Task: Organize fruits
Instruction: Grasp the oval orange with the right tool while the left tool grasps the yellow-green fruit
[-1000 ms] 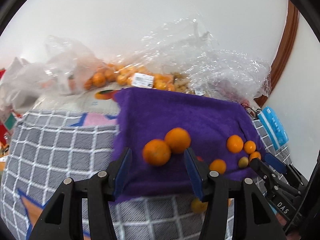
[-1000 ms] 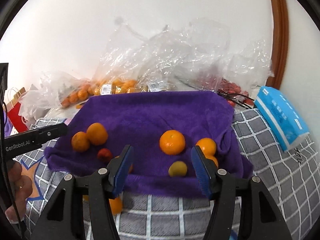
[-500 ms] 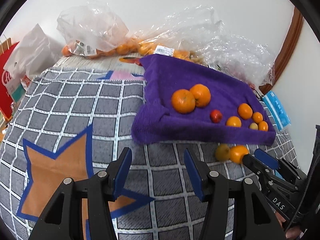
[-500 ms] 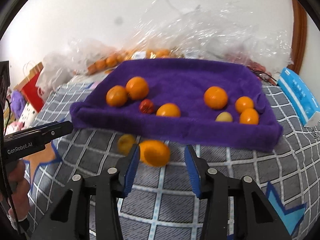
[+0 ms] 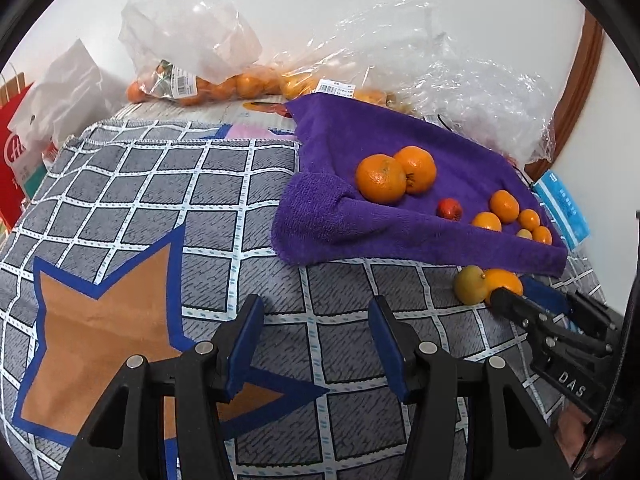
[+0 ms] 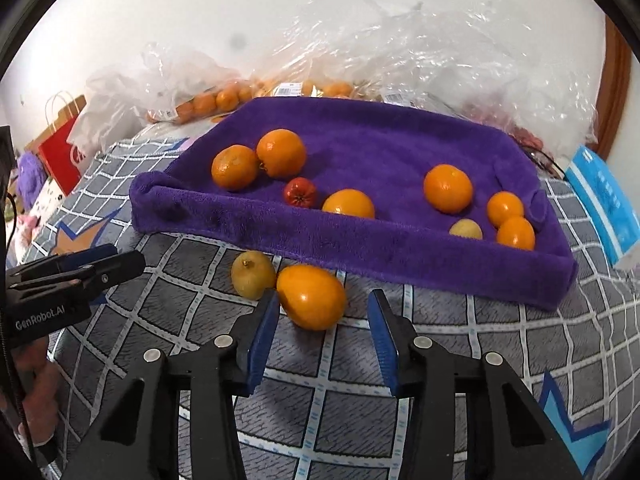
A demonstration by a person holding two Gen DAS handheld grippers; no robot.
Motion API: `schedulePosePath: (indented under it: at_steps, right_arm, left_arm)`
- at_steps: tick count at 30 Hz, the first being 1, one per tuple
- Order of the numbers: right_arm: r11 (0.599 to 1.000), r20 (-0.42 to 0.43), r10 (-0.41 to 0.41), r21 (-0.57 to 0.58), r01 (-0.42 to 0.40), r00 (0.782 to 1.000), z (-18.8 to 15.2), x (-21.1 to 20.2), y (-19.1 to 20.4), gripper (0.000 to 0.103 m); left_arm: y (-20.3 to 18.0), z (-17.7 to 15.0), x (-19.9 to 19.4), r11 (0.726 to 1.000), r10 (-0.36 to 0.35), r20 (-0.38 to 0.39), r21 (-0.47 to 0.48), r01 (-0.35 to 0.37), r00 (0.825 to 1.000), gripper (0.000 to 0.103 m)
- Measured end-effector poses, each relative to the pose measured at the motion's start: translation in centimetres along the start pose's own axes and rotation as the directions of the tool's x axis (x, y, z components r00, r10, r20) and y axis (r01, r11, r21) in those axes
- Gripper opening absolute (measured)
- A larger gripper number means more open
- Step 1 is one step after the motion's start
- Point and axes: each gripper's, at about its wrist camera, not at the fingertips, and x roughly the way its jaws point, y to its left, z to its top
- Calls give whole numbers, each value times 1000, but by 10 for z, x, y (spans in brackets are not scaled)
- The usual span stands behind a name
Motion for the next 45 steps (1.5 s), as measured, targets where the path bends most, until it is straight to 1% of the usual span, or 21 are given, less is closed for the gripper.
schedulePosePath:
  at_steps: [4,6,7,10,11,16,21,23,28,31,34,41,43,45]
  right_arm:
    - [1000,-17,-2,1,2,1000,3,7,0,45]
    - [1000,-54,-2,2,2,999,4,16,0,45]
    - [1000,-48,-3,2,3,999,4,15,0,44]
    - [1000,-44,6,6,-6,999,3,15,-1,38]
    - [1000,-40,2,6,-2,999,2,14,-1,35]
    - [1000,-37,-6,3,6,999,1,13,1,35]
    - [999,-33,17,36,-16,999,2,11,-4,35]
    - [999,-24,8,47,-7,1000,1,9,-6,35]
    - [999,-5,-12,43,13,1000,-1,0,-8,35]
    - [998,-21,-9,63,11,1000,-5,-3,-12,35]
    - [998,-35,5,57,-3,999,-10,-7,-16,35]
    - [997,6,-45,62,45,999,-28,-27,-33,35]
    - [995,18,-59,83,57,998,-33,-34,-43,35]
    - [992,23,-70,109,67,997,-37,-40,-55,35]
  left_arm:
    - [3,1,0,1000,-25,2,-10,25,1000,56]
    - [2,1,0,999,-37,2,-10,37,999,59]
    - [2,0,0,999,-37,2,-8,37,999,60]
    - [-1,0,1,1000,-28,-1,5,28,1000,61]
    - [-1,0,1,1000,-27,-2,7,27,1000,61]
    - [2,0,0,999,-49,3,-9,49,999,62]
    - [2,0,0,999,-43,2,-7,43,999,62]
    - [1,1,0,999,-37,0,0,37,999,62]
    - [3,0,0,999,-49,2,-12,49,999,62]
    - [2,0,0,999,-43,-1,-4,43,999,62]
    - [0,0,0,999,-35,-4,9,35,999,62]
    - [-11,-5,-3,997,20,-19,70,-19,1000,62]
    - [-16,-6,-4,997,15,-31,70,-13,999,61]
    - [-21,-5,-6,998,-16,-48,55,19,999,61]
